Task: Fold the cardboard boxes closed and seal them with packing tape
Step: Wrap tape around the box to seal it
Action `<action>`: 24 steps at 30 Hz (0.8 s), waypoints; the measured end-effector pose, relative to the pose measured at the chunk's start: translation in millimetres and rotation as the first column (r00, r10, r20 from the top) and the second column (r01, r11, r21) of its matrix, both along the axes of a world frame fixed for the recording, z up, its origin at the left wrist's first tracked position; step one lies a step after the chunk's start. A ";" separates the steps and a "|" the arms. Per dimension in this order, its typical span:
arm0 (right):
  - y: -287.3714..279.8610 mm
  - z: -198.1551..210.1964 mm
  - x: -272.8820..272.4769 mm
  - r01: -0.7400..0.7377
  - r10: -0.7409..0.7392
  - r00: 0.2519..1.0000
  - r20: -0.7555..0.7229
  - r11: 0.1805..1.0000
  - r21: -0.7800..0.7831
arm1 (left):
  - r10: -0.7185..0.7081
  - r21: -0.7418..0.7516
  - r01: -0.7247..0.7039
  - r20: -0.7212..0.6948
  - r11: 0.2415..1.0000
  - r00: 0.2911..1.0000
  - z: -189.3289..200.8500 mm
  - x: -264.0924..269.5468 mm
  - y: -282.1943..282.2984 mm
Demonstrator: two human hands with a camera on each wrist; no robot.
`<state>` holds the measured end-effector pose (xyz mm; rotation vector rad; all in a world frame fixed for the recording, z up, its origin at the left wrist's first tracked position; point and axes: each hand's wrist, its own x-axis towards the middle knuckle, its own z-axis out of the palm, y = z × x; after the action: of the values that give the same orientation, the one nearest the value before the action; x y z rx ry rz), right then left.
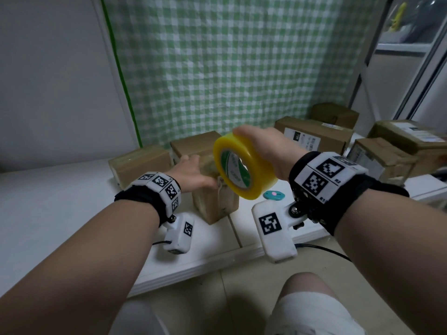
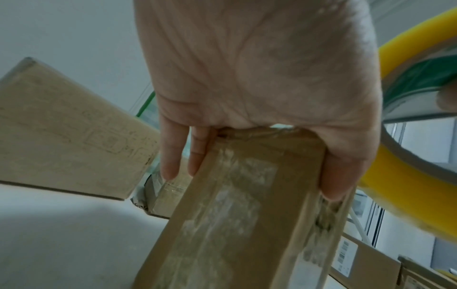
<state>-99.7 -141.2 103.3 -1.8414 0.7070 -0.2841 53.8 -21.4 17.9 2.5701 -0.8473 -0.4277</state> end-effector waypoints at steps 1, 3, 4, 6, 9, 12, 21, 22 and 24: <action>0.7 -0.5 -1.5 0.003 -0.003 1.000 0.005 1.000 -0.006 | 0.000 0.002 0.000 -0.002 1.000 1.000 0.6 -0.3 -0.3; 2.1 -1.3 -2.5 0.008 -0.008 1.000 0.017 1.000 -0.010 | 0.003 0.005 -0.003 -0.006 1.000 1.000 0.2 -0.4 -0.2; 3.0 -1.6 -2.1 0.009 -0.009 1.000 0.019 1.000 -0.012 | 0.005 0.001 -0.005 -0.005 1.000 1.000 -0.2 -0.2 0.3; 5.4 -2.0 -1.8 0.012 -0.012 1.000 0.017 1.000 -0.011 | 0.008 -0.011 -0.008 -0.006 1.000 1.000 -1.1 0.7 1.0; 4.3 -7.2 -5.0 0.018 -0.018 1.000 0.004 1.000 -0.006 | 0.012 -0.008 -0.012 -0.006 1.000 1.000 0.0 0.6 1.5; 2.3 -18.6 -11.9 0.019 -0.019 1.000 -0.018 1.000 0.023 | 0.018 -0.007 -0.018 -0.001 1.000 1.000 0.9 -1.0 0.9; -0.4 -40.2 -19.5 0.028 -0.027 0.999 -0.027 0.999 0.040 | 0.035 0.014 -0.035 0.010 0.999 0.999 3.7 -5.8 0.2; -1.2 -43.8 -20.9 0.028 -0.027 0.999 -0.033 0.999 0.046 | 0.035 0.019 -0.035 0.010 0.999 0.999 4.3 -6.5 0.0; -2.7 -50.4 -24.6 0.030 -0.027 0.999 -0.044 0.998 0.060 | 0.041 0.024 -0.042 0.007 0.999 0.999 5.4 -7.3 -0.3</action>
<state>-124.3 -143.9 52.8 -1.7859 0.7646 -0.2392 46.5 -21.6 23.3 2.6079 -0.7942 -0.4201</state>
